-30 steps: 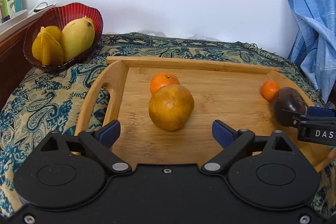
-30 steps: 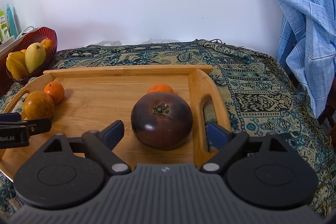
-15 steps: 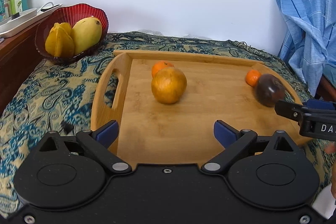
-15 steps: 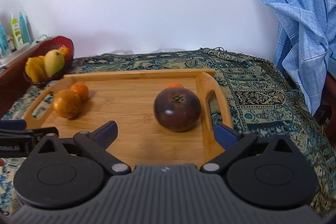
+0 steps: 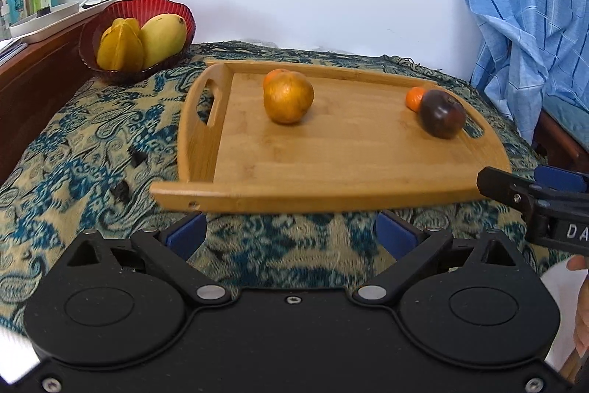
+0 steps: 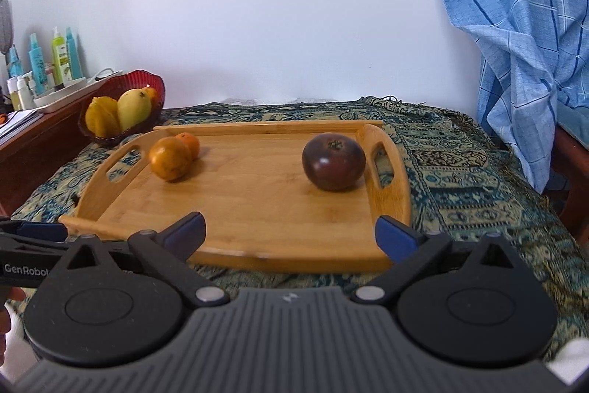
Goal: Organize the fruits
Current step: 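Withdraw both tools from the tray toward the fruit on the cloth, then grasp the mandarin with the left tool while the right tool grasps the green apple, then lift the mandarin and green apple and carry them over the tray, then lower the mandarin and green apple onto the tray and open both tools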
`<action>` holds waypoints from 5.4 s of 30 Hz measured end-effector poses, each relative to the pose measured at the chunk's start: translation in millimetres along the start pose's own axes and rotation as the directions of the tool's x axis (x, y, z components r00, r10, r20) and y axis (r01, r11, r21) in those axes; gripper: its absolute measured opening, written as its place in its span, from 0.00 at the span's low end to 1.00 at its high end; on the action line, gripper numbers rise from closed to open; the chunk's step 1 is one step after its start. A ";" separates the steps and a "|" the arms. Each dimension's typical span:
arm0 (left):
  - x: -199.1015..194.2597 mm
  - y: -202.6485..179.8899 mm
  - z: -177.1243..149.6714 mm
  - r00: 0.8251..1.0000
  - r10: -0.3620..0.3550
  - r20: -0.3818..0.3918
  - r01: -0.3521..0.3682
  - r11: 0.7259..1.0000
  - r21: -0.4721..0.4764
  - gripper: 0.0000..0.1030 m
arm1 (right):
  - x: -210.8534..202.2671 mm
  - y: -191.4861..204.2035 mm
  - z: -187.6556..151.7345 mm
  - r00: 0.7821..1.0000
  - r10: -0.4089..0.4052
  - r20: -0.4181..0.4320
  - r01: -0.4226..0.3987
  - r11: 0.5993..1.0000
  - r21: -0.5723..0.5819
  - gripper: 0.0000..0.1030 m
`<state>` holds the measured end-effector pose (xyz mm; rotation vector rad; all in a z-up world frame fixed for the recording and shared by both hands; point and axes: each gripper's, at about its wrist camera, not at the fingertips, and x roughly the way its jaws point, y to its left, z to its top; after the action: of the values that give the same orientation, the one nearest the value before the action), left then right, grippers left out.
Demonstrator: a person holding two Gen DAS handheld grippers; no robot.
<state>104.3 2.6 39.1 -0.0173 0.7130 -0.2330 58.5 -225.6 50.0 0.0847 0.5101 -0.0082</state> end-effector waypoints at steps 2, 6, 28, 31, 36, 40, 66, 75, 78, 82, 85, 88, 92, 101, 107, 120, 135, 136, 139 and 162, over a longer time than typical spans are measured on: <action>-5.9 1.0 -6.5 1.000 0.001 0.004 -0.001 1.000 -0.002 0.97 | -8.4 3.4 -7.8 1.000 0.001 0.011 -0.001 1.000 0.000 1.00; -19.1 2.5 -20.3 1.000 -0.007 0.019 0.007 1.000 -0.005 0.97 | -26.2 11.0 -23.3 0.999 0.003 0.035 -0.002 1.000 -0.010 1.00; -48.5 -1.8 -70.6 0.997 0.032 0.073 -0.034 0.999 0.027 0.98 | -63.7 44.1 -82.2 0.997 -0.063 0.045 0.067 0.994 -0.090 1.00; -49.7 0.3 -74.3 0.996 0.037 0.079 -0.038 0.999 0.013 0.95 | -63.4 46.5 -84.7 0.997 -0.071 0.044 0.075 0.993 -0.094 1.00; -52.9 2.5 -78.0 0.996 0.018 0.090 -0.018 1.000 -0.003 0.84 | -61.8 50.0 -88.9 0.994 -0.097 0.052 0.103 0.989 -0.108 1.00; -54.1 1.1 -80.9 0.996 0.008 0.088 -0.008 1.000 0.001 0.76 | -60.4 54.7 -90.8 0.994 -0.095 0.057 0.101 0.986 -0.134 1.00; -50.7 -6.2 -86.4 0.998 -0.044 0.037 0.044 0.999 0.014 0.45 | -56.9 63.6 -95.0 0.999 -0.044 0.027 0.048 0.989 -0.143 0.72; -48.5 -7.6 -86.6 0.998 -0.047 0.035 0.046 0.999 0.022 0.43 | -54.7 63.6 -95.2 0.999 -0.046 0.016 0.048 0.990 -0.134 0.69; -47.1 -8.4 -86.6 0.998 -0.046 0.035 0.045 0.999 0.021 0.42 | -54.0 63.1 -95.6 0.999 -0.045 0.012 0.046 0.990 -0.130 0.69; -46.5 -9.0 -86.8 0.998 -0.043 0.034 0.042 0.999 0.027 0.41 | -52.8 62.7 -95.6 0.999 -0.043 0.008 0.043 0.991 -0.123 0.69; -45.3 -9.8 -87.0 0.999 -0.042 0.034 0.040 0.999 0.034 0.39 | -52.2 62.4 -95.8 0.999 -0.041 0.005 0.041 0.992 -0.117 0.69; -44.1 -10.5 -86.9 0.999 -0.041 0.033 0.040 0.998 0.041 0.36 | -52.1 62.4 -95.7 0.999 -0.039 0.002 0.039 0.993 -0.113 0.68; -42.8 -11.9 -86.3 0.999 -0.040 0.030 0.039 0.998 0.045 0.36 | -51.4 61.8 -95.6 0.999 -0.035 -0.002 0.035 0.994 -0.106 0.68; -41.3 -13.4 -85.8 0.999 -0.039 0.028 0.037 0.997 0.063 0.36 | -49.9 60.0 -95.0 1.000 -0.022 -0.014 0.021 0.996 -0.086 0.65; -43.1 -16.1 -88.3 0.999 -0.035 0.038 0.032 0.996 0.085 0.35 | -49.2 60.0 -94.4 1.000 -0.019 -0.020 0.017 0.996 -0.090 0.61; -53.1 -18.0 -77.8 0.996 -0.024 0.089 0.016 0.996 0.091 0.34 | -55.5 53.3 -90.2 1.000 0.010 0.029 -0.010 1.000 -0.001 0.60; -52.2 -16.4 -28.1 0.991 -0.013 0.133 0.005 0.998 0.060 0.34 | -51.3 28.0 -38.3 0.990 0.005 0.138 -0.009 1.000 0.025 0.60; -51.2 -17.0 -23.7 0.990 -0.014 0.139 0.005 0.998 0.065 0.34 | -49.6 25.4 -34.0 0.990 0.001 0.143 -0.005 1.000 0.029 0.60; -45.9 -18.2 -11.1 0.990 -0.019 0.141 0.010 0.998 0.063 0.34 | -42.9 15.6 -19.6 0.988 -0.012 0.154 0.006 0.999 0.040 0.60; 37.3 -14.0 46.7 0.995 0.001 0.097 -0.001 1.000 0.006 0.34 | 49.0 -39.9 33.2 1.000 -0.028 -0.005 0.029 0.998 0.053 0.60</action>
<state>159.1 -22.1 51.7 -0.0223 0.6154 -0.2316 116.2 -267.4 51.9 0.1294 0.5156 -0.0495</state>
